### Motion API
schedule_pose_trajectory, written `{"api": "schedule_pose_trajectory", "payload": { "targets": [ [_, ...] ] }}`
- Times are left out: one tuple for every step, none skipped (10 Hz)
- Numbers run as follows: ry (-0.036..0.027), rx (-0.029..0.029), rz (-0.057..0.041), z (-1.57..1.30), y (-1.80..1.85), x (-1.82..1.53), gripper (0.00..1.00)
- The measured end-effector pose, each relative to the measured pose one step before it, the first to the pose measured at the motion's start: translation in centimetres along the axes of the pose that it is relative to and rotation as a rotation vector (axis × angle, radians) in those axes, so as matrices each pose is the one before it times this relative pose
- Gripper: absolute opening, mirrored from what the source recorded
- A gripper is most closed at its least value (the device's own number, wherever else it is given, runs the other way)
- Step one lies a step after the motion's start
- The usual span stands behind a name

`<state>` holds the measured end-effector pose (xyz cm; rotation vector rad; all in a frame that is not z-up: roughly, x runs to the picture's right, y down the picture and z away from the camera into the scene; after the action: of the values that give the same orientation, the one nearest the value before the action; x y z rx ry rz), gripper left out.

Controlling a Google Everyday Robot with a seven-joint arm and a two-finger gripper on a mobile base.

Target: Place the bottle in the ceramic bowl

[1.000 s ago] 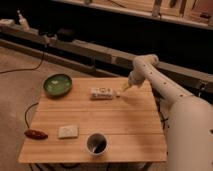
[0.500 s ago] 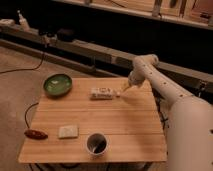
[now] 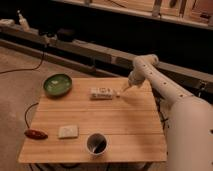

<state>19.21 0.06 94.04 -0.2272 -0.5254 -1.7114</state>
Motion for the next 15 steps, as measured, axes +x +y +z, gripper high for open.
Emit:
{"api": "schedule_pose_trajectory", "payload": {
  "targets": [
    [0.00007, -0.00005, 0.00006, -0.004, 0.003, 0.002, 0.65],
    [0.00004, -0.00075, -0.00012, -0.001, 0.025, -0.001, 0.65],
    [-0.00011, 0.00026, 0.00003, 0.006, -0.009, -0.004, 0.65],
    [-0.0001, 0.00095, 0.00016, 0.001, -0.029, 0.0, 0.65],
    [-0.00001, -0.00039, -0.00001, 0.005, 0.015, -0.003, 0.65],
    [-0.00045, 0.00006, -0.00007, 0.029, -0.001, -0.019, 0.65],
    [-0.00173, -0.00089, -0.00576, -0.007, -0.026, -0.053, 0.65],
    [-0.00156, -0.00152, -0.02025, -0.177, -0.082, -0.044, 0.65],
    [-0.00615, 0.00069, -0.03944, -0.193, -0.213, -0.222, 0.65],
    [-0.01304, 0.00393, -0.07834, -0.401, -0.477, -0.496, 0.65],
    [-0.01543, 0.0046, -0.08623, -0.427, -0.485, -0.656, 0.65],
    [-0.01431, 0.0045, -0.08764, -0.421, -0.443, -0.72, 0.65],
    [-0.01346, 0.00277, -0.09495, -0.482, -0.451, -0.745, 0.65],
    [-0.00583, -0.00595, -0.07715, -0.598, -0.201, -0.467, 0.65],
    [-0.0099, -0.00649, -0.09384, -0.665, -0.317, -0.6, 0.65]
  ]
}}
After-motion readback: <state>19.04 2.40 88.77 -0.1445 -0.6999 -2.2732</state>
